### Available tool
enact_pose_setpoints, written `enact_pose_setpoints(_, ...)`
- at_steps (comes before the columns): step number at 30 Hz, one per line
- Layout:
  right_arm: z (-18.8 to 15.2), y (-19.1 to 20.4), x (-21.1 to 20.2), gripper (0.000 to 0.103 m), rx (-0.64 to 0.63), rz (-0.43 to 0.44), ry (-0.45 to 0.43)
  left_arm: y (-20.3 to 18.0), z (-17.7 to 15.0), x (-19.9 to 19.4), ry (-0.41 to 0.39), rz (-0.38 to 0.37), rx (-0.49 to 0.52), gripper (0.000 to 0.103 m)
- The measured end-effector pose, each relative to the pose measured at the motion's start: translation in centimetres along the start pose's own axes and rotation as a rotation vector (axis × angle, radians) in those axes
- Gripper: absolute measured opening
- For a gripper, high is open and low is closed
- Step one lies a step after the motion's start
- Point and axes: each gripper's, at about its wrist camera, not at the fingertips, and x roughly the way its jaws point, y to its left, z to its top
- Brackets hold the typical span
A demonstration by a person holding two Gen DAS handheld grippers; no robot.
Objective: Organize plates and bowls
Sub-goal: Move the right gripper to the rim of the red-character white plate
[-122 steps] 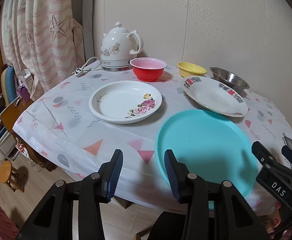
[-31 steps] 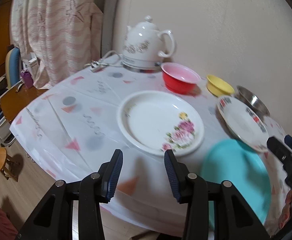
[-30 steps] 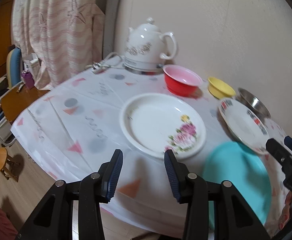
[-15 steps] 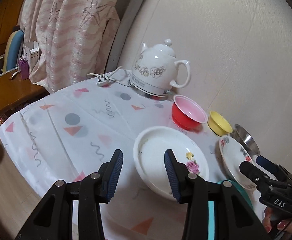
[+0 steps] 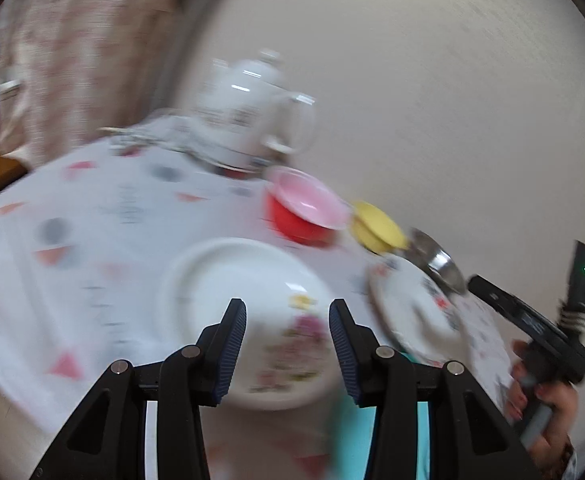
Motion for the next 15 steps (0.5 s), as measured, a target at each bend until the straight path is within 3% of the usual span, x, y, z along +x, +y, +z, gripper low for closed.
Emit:
enact_pose_setpoints(2,-0.1,-2.9,0.4,0.089,0.074,-0.042,0.017,-1.8,0.3,1.6,0.054,-0.062,0.032,0.044)
enact_pose_setpoints(5,-1.0,-6.5,1.4,0.089,0.152,-0.083,0.060,-4.7,0.7,4.5,0.112,-0.089,0.097,0.044)
enact_pose_setpoints(9,-2.4,-9.3,3.1,0.089,0.207,-0.073,0.109,-6.3,1.2,7.8,0.183,-0.123,0.073,0.044)
enact_pose_setpoints(15,-3.2,-11.6,5.0,0.086,0.265,-0.043,0.131,-7.4,2.2,10.6,0.194,-0.034,0.090,0.043)
